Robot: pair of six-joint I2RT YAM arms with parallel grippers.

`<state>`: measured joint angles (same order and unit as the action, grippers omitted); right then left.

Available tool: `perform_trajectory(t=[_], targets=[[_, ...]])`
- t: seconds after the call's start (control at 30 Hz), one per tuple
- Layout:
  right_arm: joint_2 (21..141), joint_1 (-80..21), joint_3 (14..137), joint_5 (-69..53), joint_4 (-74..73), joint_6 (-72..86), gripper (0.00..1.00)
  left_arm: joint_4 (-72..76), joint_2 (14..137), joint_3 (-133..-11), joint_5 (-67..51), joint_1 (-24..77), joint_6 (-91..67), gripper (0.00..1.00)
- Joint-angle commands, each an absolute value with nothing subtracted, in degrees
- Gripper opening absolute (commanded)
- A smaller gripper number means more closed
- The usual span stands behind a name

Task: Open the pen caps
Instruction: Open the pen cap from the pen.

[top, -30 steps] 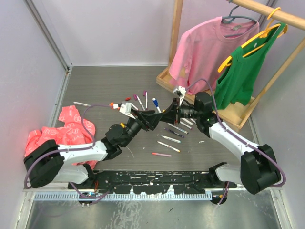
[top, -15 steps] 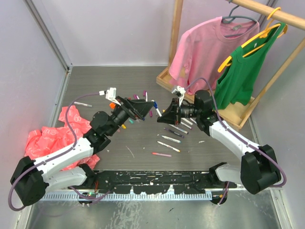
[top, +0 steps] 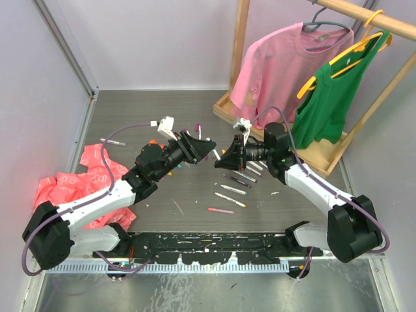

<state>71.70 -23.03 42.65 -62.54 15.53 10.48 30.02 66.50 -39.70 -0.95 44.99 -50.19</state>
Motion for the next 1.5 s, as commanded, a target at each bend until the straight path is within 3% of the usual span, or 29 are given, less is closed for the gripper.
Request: perform_trajectory(t=[0.0,0.2,0.43,0.5,0.63,0.73,0.83,1.13,1.47], targets=[[71.67,-22.98,45.40,-63.32,16.44,9.26,0.01,30.74,66.24,-42.87,-1.32,45.00,-49.84,0.48],[71.87,-23.04,45.51,-63.54,16.04,8.88,0.01,30.39,67.36,-43.58,-2.35,45.03,-49.58,0.39],[71.89,-23.07,45.46,-63.75,15.73,8.46,0.01,30.15,68.29,-44.21,-3.85,45.09,-49.25,0.08],[71.94,-23.03,45.52,-63.92,15.70,8.56,0.12,30.00,68.29,-44.09,-3.79,45.00,-48.68,0.00],[71.74,-22.97,45.64,-64.12,16.41,10.03,0.34,30.01,68.12,-43.38,-4.12,45.05,-47.93,0.00],[71.30,-22.79,45.00,-64.16,18.59,12.28,0.44,30.89,68.07,-42.43,-4.96,45.01,-47.90,0.00],[71.08,-22.75,44.48,-63.97,19.97,13.24,0.46,31.81,68.41,-41.97,-6.58,45.07,-47.90,0.00],[71.96,-22.73,44.41,-64.83,21.01,14.46,0.41,32.62,69.73,-42.09,-8.26,45.01,-46.84,0.00],[73.94,-22.68,45.20,-65.91,20.19,15.02,0.02,29.20,69.68,-47.80,-8.44,41.64,-43.07,0.00]])
